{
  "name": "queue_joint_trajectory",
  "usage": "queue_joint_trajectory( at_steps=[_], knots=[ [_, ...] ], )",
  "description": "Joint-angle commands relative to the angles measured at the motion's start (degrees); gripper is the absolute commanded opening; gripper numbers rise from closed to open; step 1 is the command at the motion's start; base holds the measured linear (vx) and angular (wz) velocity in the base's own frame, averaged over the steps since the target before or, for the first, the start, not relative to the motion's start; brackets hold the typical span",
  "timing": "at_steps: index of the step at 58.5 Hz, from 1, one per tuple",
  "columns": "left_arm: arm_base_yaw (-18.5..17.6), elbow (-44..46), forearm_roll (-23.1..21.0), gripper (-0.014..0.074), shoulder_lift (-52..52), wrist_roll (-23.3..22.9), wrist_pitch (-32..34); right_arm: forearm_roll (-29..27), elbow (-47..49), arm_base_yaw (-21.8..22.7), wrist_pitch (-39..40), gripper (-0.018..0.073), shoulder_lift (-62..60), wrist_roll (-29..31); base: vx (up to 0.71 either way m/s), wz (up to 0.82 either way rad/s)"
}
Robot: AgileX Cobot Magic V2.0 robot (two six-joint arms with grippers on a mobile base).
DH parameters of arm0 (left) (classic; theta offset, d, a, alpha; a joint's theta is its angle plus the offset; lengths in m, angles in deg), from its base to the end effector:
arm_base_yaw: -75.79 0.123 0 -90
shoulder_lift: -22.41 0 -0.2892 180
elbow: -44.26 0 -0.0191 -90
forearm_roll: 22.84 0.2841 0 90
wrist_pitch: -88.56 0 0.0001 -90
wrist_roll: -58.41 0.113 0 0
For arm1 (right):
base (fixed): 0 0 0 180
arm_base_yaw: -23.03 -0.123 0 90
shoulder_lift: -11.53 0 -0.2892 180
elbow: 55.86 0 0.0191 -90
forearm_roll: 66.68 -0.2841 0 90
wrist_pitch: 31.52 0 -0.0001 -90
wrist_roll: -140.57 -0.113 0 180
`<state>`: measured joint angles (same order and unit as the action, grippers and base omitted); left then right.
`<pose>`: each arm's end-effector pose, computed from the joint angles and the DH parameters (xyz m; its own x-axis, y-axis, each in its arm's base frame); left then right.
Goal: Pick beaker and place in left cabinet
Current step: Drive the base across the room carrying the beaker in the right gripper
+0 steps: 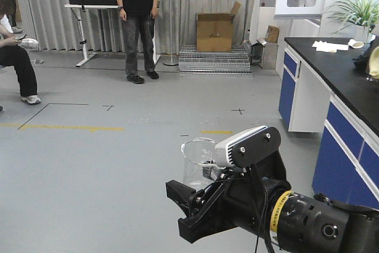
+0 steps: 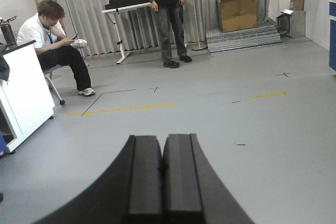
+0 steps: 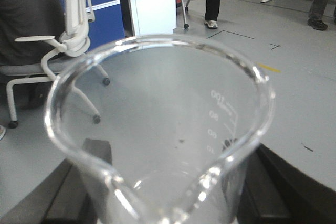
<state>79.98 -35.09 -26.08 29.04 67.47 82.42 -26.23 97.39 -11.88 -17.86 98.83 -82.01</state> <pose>0.1075 0.0072 0.1911 -0.0434 0.0988 -0.9942 -0.0630 0.9928 0.1014 0.2871 0.2214 0.2873 -0.2275 -0.0969 -0.9690 -0.6769 0.7311 0.0858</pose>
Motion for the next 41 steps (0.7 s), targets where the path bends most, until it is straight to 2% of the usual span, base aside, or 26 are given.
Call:
queue_joint_trajectory(
  at_steps=[1, 41],
  knots=[
    [-0.4, 1.0, -0.3, -0.0006, -0.6, -0.1, 5.1, -0.7, 2.1, 0.2, 3.8, 0.0064, -2.1, 0.3, 0.52, 0.01],
    [-0.4, 1.0, -0.3, -0.0006, -0.6, -0.1, 5.1, -0.7, 2.1, 0.2, 3.8, 0.0064, -2.1, 0.3, 0.54, -0.04]
  ],
)
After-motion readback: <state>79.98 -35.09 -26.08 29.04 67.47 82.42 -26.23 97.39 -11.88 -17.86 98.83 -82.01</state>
